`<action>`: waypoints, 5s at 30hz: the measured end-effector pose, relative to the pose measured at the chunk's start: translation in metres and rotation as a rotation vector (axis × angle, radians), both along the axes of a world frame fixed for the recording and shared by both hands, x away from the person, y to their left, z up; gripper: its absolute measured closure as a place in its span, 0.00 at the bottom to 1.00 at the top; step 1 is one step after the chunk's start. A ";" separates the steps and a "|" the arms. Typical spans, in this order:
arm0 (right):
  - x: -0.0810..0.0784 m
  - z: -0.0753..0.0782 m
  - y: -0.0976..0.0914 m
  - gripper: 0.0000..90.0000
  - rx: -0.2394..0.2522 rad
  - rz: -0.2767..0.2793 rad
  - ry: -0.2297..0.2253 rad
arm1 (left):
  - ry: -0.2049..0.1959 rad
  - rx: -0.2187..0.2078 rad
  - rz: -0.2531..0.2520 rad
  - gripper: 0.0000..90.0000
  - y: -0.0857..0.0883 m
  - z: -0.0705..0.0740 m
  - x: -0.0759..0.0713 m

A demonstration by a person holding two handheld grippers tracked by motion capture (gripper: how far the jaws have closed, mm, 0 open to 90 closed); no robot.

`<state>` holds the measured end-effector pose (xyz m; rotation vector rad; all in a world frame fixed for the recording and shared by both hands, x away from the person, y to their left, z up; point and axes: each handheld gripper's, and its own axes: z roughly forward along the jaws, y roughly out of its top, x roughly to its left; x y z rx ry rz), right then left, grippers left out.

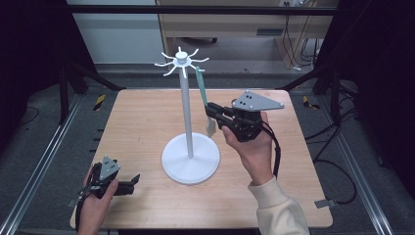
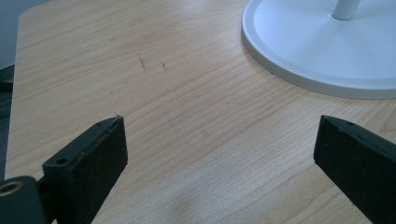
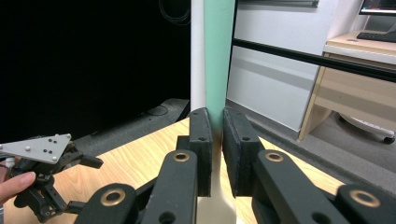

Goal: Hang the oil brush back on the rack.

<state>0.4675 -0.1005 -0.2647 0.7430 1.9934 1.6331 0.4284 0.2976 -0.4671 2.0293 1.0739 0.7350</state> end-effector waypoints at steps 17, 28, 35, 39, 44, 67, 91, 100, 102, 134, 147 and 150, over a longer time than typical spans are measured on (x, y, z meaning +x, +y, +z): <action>-0.001 0.003 -0.006 0.63 -0.066 -0.115 0.035 | 0.001 -0.010 0.002 0.03 0.000 0.000 0.001; 0.005 -0.004 -0.014 0.24 -0.203 -0.266 0.139 | -0.001 -0.005 -0.006 0.03 -0.001 0.000 0.000; 0.012 -0.015 -0.023 0.16 -0.239 -0.293 0.177 | 0.001 -0.008 -0.004 0.03 0.001 0.001 0.000; 0.016 -0.017 -0.030 0.11 -0.239 -0.303 0.193 | 0.002 -0.005 -0.008 0.03 -0.001 0.000 0.000; 0.019 -0.020 -0.039 0.09 -0.235 -0.319 0.207 | 0.005 -0.003 -0.008 0.03 0.000 0.000 0.001; 0.030 -0.032 -0.085 0.10 -0.211 -0.435 0.232 | 0.001 -0.005 -0.003 0.03 0.000 0.000 0.001; 0.052 -0.088 -0.118 0.12 -0.214 -0.493 0.298 | 0.004 -0.011 0.001 0.03 0.001 0.000 0.001; 0.058 -0.107 -0.120 0.12 -0.238 -0.516 0.320 | 0.005 -0.014 -0.003 0.03 0.000 0.000 0.001; 0.060 -0.112 -0.120 0.12 -0.245 -0.509 0.323 | 0.004 -0.013 -0.001 0.03 0.001 0.000 0.001; 0.077 -0.194 -0.091 0.14 -0.248 -0.430 0.397 | -0.007 0.000 0.021 0.03 0.004 -0.001 0.001; 0.080 -0.213 -0.072 0.16 -0.249 -0.398 0.386 | -0.002 0.003 0.019 0.03 0.004 -0.001 0.002; 0.080 -0.216 -0.068 0.16 -0.264 -0.385 0.382 | -0.001 0.003 0.019 0.03 0.004 -0.001 0.002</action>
